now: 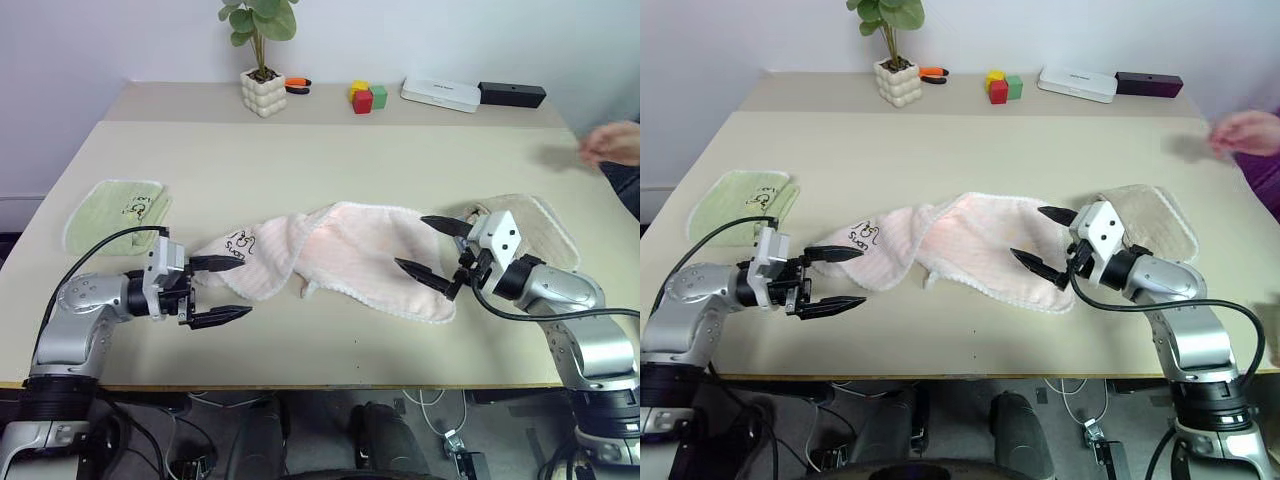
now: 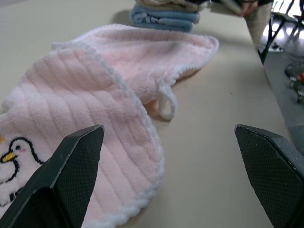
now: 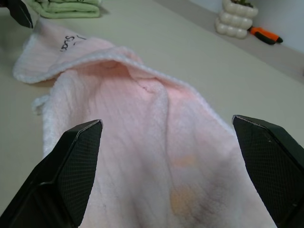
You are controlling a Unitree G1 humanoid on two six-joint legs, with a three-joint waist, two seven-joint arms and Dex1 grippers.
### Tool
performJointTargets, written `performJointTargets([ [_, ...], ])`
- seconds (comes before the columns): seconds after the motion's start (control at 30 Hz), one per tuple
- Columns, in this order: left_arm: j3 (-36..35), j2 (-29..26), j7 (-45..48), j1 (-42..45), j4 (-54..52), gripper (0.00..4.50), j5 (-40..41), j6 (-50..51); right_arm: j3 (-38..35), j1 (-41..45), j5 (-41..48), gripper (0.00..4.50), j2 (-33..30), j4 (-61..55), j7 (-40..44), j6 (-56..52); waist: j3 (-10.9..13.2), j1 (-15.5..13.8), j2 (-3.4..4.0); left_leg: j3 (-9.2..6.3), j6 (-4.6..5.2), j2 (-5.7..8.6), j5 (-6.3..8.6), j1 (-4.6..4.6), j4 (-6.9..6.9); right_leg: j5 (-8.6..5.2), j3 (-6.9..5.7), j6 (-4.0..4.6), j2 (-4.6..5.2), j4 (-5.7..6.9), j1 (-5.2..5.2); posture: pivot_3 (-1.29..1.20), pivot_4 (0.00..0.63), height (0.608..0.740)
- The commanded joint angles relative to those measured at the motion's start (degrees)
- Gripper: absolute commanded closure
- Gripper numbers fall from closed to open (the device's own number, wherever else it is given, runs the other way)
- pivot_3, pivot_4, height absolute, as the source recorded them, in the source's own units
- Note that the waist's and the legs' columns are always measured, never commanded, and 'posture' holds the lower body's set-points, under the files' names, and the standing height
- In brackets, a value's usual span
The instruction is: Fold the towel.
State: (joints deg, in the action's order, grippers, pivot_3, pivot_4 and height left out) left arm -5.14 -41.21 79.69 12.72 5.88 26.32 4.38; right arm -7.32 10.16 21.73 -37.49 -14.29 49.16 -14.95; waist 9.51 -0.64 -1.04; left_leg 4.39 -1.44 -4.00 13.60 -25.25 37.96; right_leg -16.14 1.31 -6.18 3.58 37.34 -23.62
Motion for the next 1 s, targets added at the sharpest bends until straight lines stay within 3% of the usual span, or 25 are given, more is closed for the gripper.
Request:
performJointTargets([
  [0.03, 0.8, -0.1, -0.9, -0.3, 0.5, 0.00, -2.9, -3.8, -1.4, 0.8, 1.2, 0.05, -0.9, -2.5, -0.4, -0.5, 0.0, 0.0, 0.00, 0.00, 0.00, 0.00, 0.00, 0.00, 0.00, 0.00, 0.00, 0.00, 0.00, 0.00, 0.00, 0.00, 0.150, 0.735],
  [0.5, 2.5, -1.9, 1.1, -0.9, 2.7, 0.00, -5.9, -10.2, 4.1, 4.3, -1.1, 0.05, 5.5, -2.7, -4.7, 0.3, 0.0, 0.1, 0.00, 0.00, 0.00, 0.00, 0.00, 0.00, -0.01, 0.00, 0.00, 0.00, -0.01, 0.01, -0.02, 0.00, 0.150, 0.735],
  [0.97, 6.6, -0.3, -4.2, 1.1, 5.2, 0.00, -12.0, -13.1, 7.8, 7.5, -2.7, 0.05, 10.3, 0.0, -6.2, 3.9, 0.0, 0.1, 0.01, 0.00, 0.00, 0.00, 0.00, -0.01, -0.01, 0.02, -0.01, -0.04, -0.02, 0.02, -0.03, 0.00, 0.150, 0.735],
  [1.0, 7.2, -0.1, -4.1, 1.3, 5.2, 0.24, -12.1, -12.1, 7.9, 7.5, -2.9, 0.01, 10.8, 0.0, -6.6, 4.2, 0.0, 0.1, 0.01, 0.00, 0.00, 0.00, 0.00, -0.01, -0.01, 0.02, -0.01, -0.04, -0.02, 0.02, -0.03, 0.00, 0.150, 0.735],
])
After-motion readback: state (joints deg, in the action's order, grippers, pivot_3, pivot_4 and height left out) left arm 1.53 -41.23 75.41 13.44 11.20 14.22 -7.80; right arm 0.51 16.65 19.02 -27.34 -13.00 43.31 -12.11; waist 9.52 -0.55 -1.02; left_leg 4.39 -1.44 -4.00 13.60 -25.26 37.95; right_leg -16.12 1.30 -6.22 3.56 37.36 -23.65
